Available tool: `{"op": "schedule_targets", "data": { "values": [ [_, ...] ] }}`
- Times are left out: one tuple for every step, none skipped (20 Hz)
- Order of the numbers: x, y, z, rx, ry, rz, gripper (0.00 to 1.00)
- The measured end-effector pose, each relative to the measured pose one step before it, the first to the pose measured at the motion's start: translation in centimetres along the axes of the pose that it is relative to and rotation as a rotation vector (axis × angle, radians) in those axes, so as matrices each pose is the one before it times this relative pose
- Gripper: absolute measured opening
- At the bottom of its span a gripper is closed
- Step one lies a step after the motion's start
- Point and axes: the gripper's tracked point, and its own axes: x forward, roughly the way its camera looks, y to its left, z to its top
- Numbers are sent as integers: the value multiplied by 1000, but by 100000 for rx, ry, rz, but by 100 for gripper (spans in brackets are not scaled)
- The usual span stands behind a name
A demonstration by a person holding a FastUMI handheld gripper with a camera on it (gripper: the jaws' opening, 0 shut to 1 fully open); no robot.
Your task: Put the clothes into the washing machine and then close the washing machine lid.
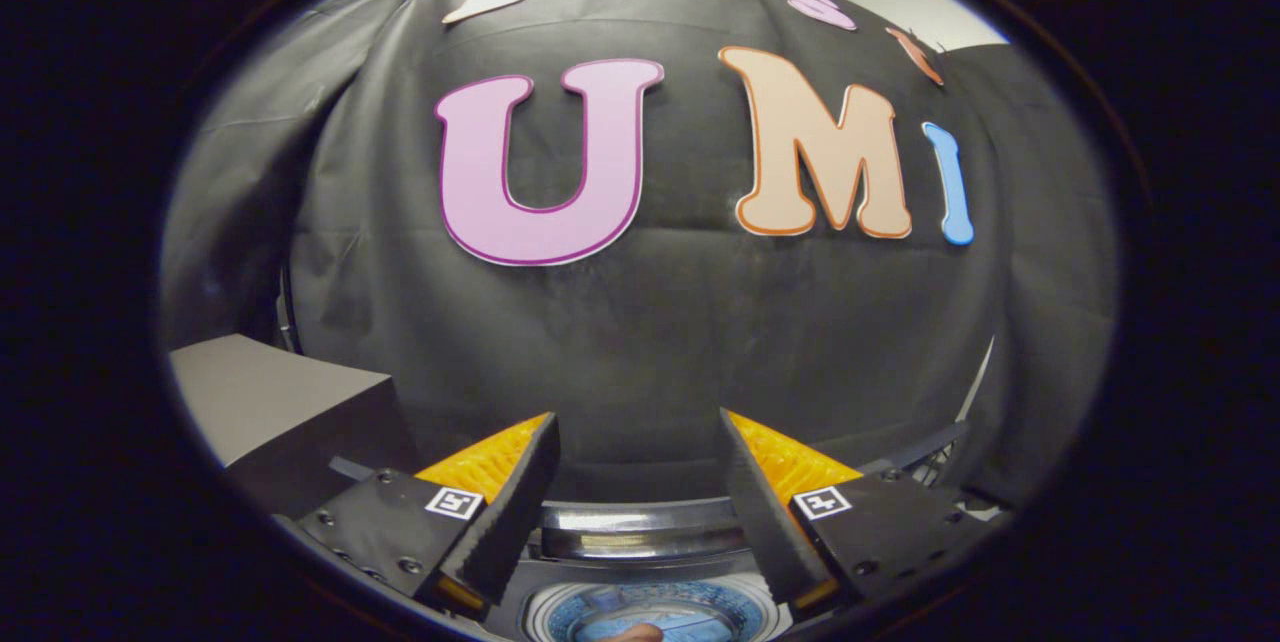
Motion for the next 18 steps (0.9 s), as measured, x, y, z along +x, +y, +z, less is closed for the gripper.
{"op": "schedule_targets", "data": {
  "values": [
    [30, -10, -66, -712, 402, -107, 97],
    [-58, -124, 60, -37, 267, -38, 97],
    [-4, 112, -58, 519, -125, -23, 97],
    [-6, 32, -32, -78, 84, -15, 97],
    [-109, -84, 43, -69, -176, -13, 97],
    [-27, -28, 8, -28, -249, 186, 97],
    [117, 82, 38, 200, -237, 198, 97],
    [20, 25, -8, 371, -169, 33, 97],
    [61, 15, 11, 61, -244, -278, 97],
    [-90, -38, -62, -129, 153, -510, 97],
    [-115, -133, -84, -412, 403, -409, 97],
    [-186, -161, -21, 29, 306, -364, 97],
    [11, 44, -79, 454, 54, -238, 97],
    [-70, 0, -77, 461, 234, -308, 97],
    [-61, 122, -245, 1015, 738, 88, 97],
    [-106, 312, -396, 723, 1676, 981, 97],
    [-422, -38, -322, -310, 2091, -323, 97],
    [-449, -280, -285, -760, 2049, -913, 97]
  ]
}}
